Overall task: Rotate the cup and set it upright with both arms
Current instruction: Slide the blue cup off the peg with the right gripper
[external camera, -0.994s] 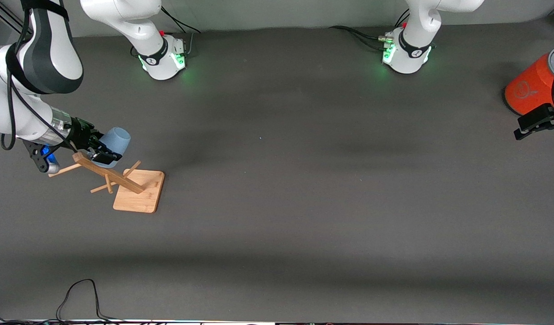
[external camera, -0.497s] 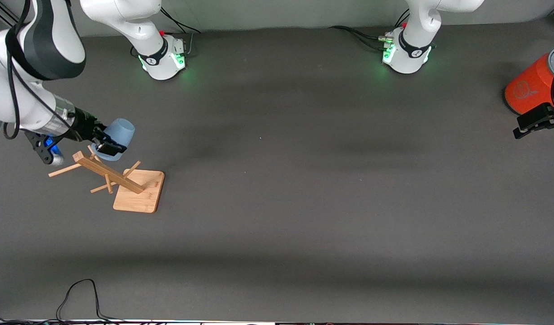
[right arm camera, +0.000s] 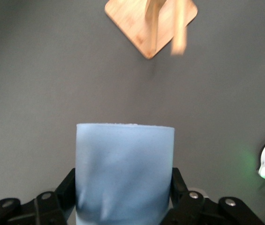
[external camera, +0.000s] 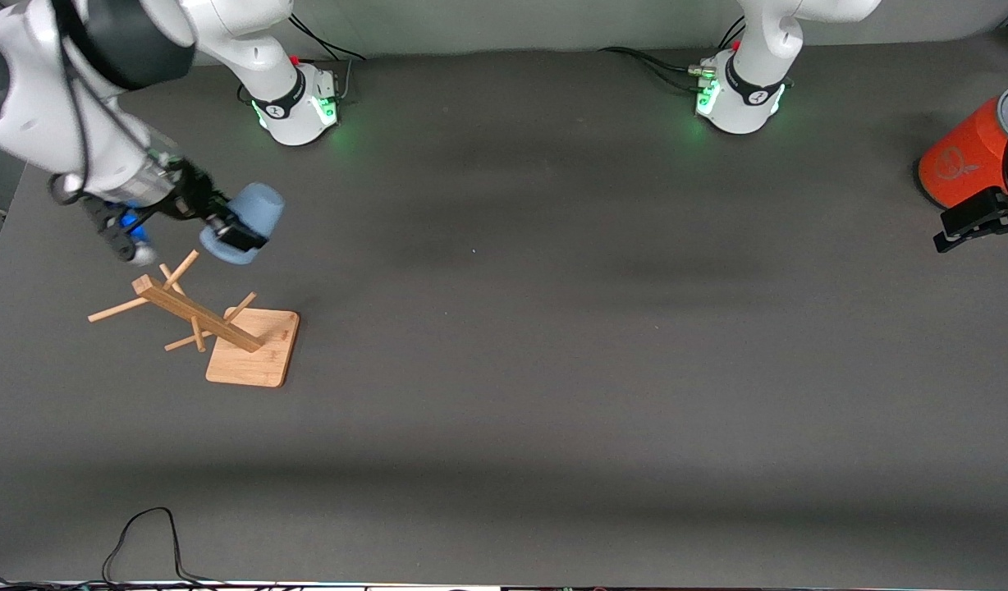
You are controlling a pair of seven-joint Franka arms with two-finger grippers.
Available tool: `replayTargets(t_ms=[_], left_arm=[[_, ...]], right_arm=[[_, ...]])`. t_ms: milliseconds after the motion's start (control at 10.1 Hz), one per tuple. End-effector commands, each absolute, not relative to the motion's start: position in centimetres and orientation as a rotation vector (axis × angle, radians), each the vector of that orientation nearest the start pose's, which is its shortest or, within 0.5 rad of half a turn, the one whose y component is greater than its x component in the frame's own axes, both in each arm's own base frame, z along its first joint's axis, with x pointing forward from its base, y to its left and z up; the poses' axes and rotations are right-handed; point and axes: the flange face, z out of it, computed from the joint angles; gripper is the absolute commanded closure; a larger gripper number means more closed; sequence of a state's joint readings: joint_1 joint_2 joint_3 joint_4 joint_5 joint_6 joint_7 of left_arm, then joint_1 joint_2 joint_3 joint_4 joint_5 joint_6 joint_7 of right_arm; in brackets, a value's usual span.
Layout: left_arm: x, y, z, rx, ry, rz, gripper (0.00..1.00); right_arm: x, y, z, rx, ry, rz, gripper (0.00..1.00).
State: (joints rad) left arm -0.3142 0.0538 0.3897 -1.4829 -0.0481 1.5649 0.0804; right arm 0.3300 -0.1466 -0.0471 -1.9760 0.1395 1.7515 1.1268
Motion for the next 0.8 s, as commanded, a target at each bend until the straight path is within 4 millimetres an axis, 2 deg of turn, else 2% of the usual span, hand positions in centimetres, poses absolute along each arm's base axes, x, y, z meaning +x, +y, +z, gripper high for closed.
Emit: replayTargets(t_ms=[0,298,398,596,696], left_arm=[[56.9,3.4,63.8,-3.173,-0.003,-0.036,0.00],[57.1,3.7,63.4,-3.168,-0.016,-0.029,0.00],[57.1,3.7,63.4,-3.168,-0.016,-0.036,0.00],[57.2,3.6,63.7,-3.167,-0.016,-0.057,0.00],[57.3,3.6,63.5,-3.167,-0.013,-0.050,0.00]], right_arm=[[47.5,20.5,53.7,-2.746,1.371,0.220,0.27],[46.7,31.1,51.6,-2.632,1.520,0.185,0.27],[46.4,35.4,50.2,-2.585,1.611,0.184,0.27],[46.0,42.6,47.5,-2.508,1.791,0.179,0.27],[45.8,46.5,45.6,-2.458,1.880,0.169,0.27]])
